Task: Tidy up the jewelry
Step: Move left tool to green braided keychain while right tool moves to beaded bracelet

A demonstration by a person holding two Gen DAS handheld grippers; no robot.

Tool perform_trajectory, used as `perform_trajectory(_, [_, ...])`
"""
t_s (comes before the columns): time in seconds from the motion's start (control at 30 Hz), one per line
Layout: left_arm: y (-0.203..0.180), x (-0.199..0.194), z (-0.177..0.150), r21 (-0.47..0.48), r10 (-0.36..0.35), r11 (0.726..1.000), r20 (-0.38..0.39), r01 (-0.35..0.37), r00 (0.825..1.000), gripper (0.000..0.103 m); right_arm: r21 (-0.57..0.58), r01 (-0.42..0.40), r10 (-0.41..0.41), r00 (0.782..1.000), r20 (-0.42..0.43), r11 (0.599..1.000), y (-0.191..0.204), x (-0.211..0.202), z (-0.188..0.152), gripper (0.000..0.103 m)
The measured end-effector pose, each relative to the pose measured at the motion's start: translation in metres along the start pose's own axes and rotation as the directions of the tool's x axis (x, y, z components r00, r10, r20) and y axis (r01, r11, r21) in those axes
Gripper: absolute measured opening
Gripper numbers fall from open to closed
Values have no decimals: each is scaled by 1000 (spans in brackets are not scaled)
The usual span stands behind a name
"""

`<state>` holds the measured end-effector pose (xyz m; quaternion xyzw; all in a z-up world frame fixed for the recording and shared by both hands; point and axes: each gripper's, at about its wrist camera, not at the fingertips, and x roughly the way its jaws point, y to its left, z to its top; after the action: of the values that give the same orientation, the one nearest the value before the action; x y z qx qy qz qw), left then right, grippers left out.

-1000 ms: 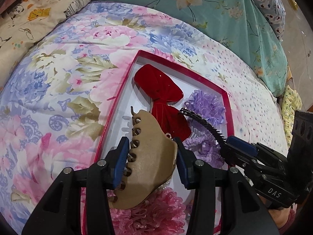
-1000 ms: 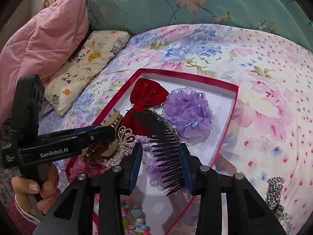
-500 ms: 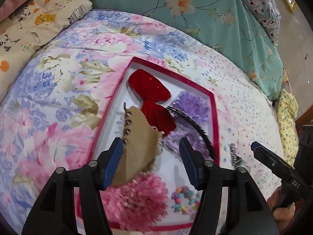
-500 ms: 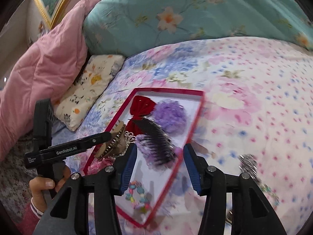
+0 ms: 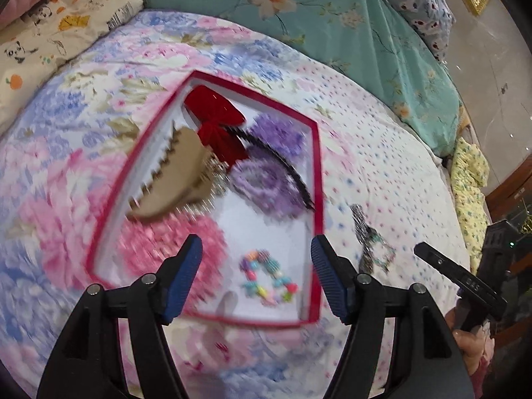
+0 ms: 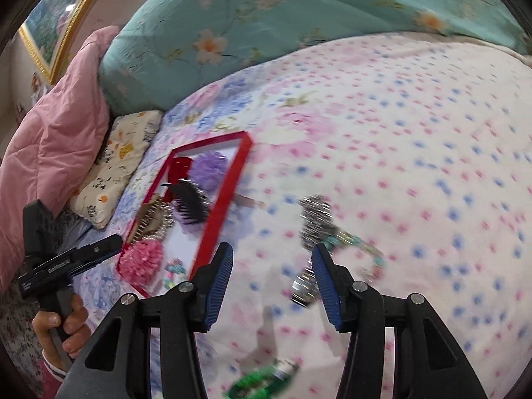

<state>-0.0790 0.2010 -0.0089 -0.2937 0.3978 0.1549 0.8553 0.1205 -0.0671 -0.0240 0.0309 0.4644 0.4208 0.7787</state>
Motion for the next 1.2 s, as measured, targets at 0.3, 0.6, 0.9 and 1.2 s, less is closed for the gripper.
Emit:
perform_trajectory(0.3, [-24, -11, -23, 8, -39, 999, -12, 39, 999, 67, 79, 33, -33, 999, 2, 996, -36, -22, -24, 51])
perform_trajectory(0.6, [-46, -15, -42, 41, -59, 997, -35, 61, 998, 67, 88, 58, -57, 998, -5, 994, -46, -29, -37, 51])
perform_trajectory(0.9, [-75, -10, -68, 102, -105, 988, -101, 115, 989, 67, 79, 59, -59, 998, -3, 995, -46, -31, -41, 51])
perform_trajectory(1.2, [-121, 22, -106, 223, -106, 962, -224, 157, 969, 67, 54, 97, -96, 995, -38, 994, -49, -14, -37, 49])
